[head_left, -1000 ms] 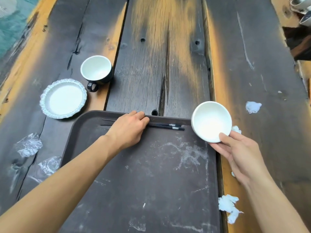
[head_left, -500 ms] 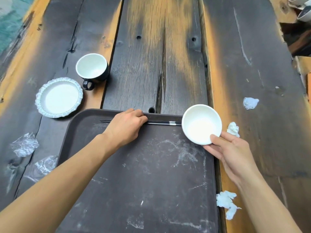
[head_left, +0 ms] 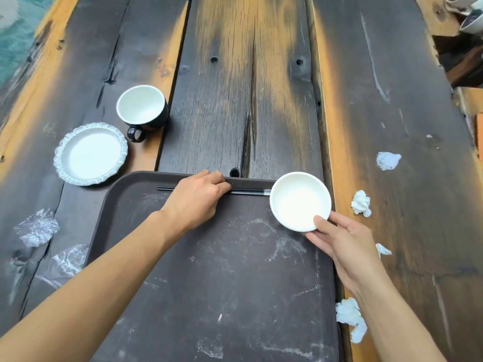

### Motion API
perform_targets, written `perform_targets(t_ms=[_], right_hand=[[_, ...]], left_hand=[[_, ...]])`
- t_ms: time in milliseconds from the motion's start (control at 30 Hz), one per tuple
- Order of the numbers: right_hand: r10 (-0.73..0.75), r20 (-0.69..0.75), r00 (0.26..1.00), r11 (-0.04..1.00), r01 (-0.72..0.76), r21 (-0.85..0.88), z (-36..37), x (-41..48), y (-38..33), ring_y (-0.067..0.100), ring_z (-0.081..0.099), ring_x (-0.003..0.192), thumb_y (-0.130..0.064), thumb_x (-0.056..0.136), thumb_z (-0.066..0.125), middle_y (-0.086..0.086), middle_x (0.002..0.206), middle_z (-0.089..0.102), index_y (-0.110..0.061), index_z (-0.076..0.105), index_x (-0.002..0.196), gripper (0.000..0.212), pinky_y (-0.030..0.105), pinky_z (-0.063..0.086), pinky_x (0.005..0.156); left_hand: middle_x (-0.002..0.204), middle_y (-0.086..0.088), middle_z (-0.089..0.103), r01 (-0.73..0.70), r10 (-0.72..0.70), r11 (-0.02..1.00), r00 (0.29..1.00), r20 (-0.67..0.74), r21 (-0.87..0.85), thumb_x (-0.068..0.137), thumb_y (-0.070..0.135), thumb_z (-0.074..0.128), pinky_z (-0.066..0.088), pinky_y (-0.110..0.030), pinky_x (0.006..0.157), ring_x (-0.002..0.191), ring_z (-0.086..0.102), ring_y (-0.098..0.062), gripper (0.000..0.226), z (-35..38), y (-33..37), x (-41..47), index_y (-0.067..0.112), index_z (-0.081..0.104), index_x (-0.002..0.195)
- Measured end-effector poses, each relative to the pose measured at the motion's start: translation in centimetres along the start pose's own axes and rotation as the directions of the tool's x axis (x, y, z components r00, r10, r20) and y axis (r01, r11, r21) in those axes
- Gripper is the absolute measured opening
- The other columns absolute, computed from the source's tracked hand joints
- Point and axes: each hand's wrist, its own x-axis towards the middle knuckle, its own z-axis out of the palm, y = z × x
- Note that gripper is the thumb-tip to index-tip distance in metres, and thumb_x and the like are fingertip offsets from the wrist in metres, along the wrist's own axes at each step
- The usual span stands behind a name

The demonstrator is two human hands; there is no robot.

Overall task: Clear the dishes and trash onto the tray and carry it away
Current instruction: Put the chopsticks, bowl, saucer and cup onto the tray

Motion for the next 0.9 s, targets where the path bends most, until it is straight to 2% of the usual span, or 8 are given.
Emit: perform_targets(t_ms=[167, 400, 567, 667, 733, 800, 900], right_hand=[[0.033, -0.022, 0.999, 0.999, -0.032, 0.010, 0.2, -0.2, 0.3, 0.019, 0.075, 0.093, -0.009, 0.092, 0.068, 0.004, 0.104, 0.077, -0.010, 0.062, 0.128, 0.037, 0.034, 0.059, 0.086], [0.068, -0.014, 0.998, 0.998, -0.068, 0.013, -0.3, -0.7, 0.2, 0.020, 0.076, 0.091, -0.005, 0.089, 0.070, 0.005, 0.097, 0.079, -0.008, 0.064, 0.122, 0.033, 0.034, 0.059, 0.086], [0.052, -0.006, 0.999, 0.994, -0.052, -0.100, -0.5, -1.1, -0.1, 0.016, 0.076, 0.089, -0.017, 0.090, 0.072, 0.003, 0.097, 0.078, -0.024, 0.057, 0.126, 0.039, 0.032, 0.060, 0.085], [-0.061, -0.071, 0.996, 0.935, 0.032, -0.353, -1.1, -1.5, -0.6, 0.009, 0.073, 0.091, -0.034, 0.088, 0.072, -0.007, 0.102, 0.074, -0.024, 0.059, 0.130, 0.045, 0.039, 0.056, 0.094], [-0.203, -0.104, 0.974, 0.842, 0.119, -0.527, -1.2, -2.1, -2.0, -0.001, 0.066, 0.095, -0.040, 0.087, 0.070, -0.014, 0.107, 0.071, -0.026, 0.061, 0.130, 0.047, 0.034, 0.051, 0.096], [-0.325, -0.080, 0.942, 0.784, 0.221, -0.580, -0.9, -2.6, -3.6, -0.003, 0.063, 0.097, -0.037, 0.088, 0.068, -0.012, 0.112, 0.070, -0.025, 0.063, 0.128, 0.042, 0.023, 0.044, 0.091], [-0.429, 0.022, 0.903, 0.723, 0.357, -0.591, 0.9, -2.8, -5.7, 0.006, 0.065, 0.105, -0.028, 0.090, 0.066, -0.010, 0.114, 0.068, -0.026, 0.064, 0.128, 0.038, 0.022, 0.042, 0.089]], left_hand=[[0.088, -0.002, 0.066, -0.019, 0.019, 1.000, 1.000, -0.018, -0.022, 0.072, -0.003, 0.076, 0.047, -0.029, 0.049, 0.069, 0.060, -0.029, 0.033, -0.1, 0.0, -0.1, 0.015, 0.077, 0.099], [0.087, -0.001, 0.065, 0.007, -0.008, 0.999, 1.000, -0.015, -0.041, 0.072, -0.002, 0.078, 0.045, -0.028, 0.050, 0.070, 0.060, -0.028, 0.029, -0.3, 0.1, 0.1, 0.015, 0.077, 0.095], [0.090, -0.001, 0.064, 0.029, -0.030, 0.998, 0.999, -0.027, -0.064, 0.076, 0.000, 0.072, 0.047, -0.030, 0.055, 0.073, 0.059, -0.027, 0.024, -0.2, 0.4, 0.0, 0.014, 0.073, 0.095], [0.094, -0.001, 0.064, 0.052, -0.053, 0.996, 0.999, -0.009, -0.071, 0.079, 0.005, 0.069, 0.050, -0.033, 0.060, 0.078, 0.058, -0.027, 0.023, -0.4, 0.5, -0.3, 0.013, 0.071, 0.100], [0.097, -0.001, 0.065, 0.063, -0.065, 0.995, 0.998, -0.013, -0.072, 0.079, 0.010, 0.069, 0.051, -0.035, 0.065, 0.080, 0.059, -0.027, 0.025, -0.8, 0.5, -0.6, 0.013, 0.070, 0.104], [0.101, 0.001, 0.066, 0.103, -0.106, 0.991, 0.994, -0.030, -0.086, 0.082, 0.014, 0.068, 0.050, -0.033, 0.071, 0.084, 0.060, -0.026, 0.025, -1.4, 0.2, -1.1, 0.014, 0.070, 0.107], [0.107, 0.004, 0.067, 0.237, -0.248, 0.960, 0.967, -0.060, -0.148, 0.088, 0.020, 0.065, 0.046, -0.027, 0.075, 0.093, 0.062, -0.023, 0.024, -2.7, -1.0, -2.4, 0.017, 0.070, 0.111]])
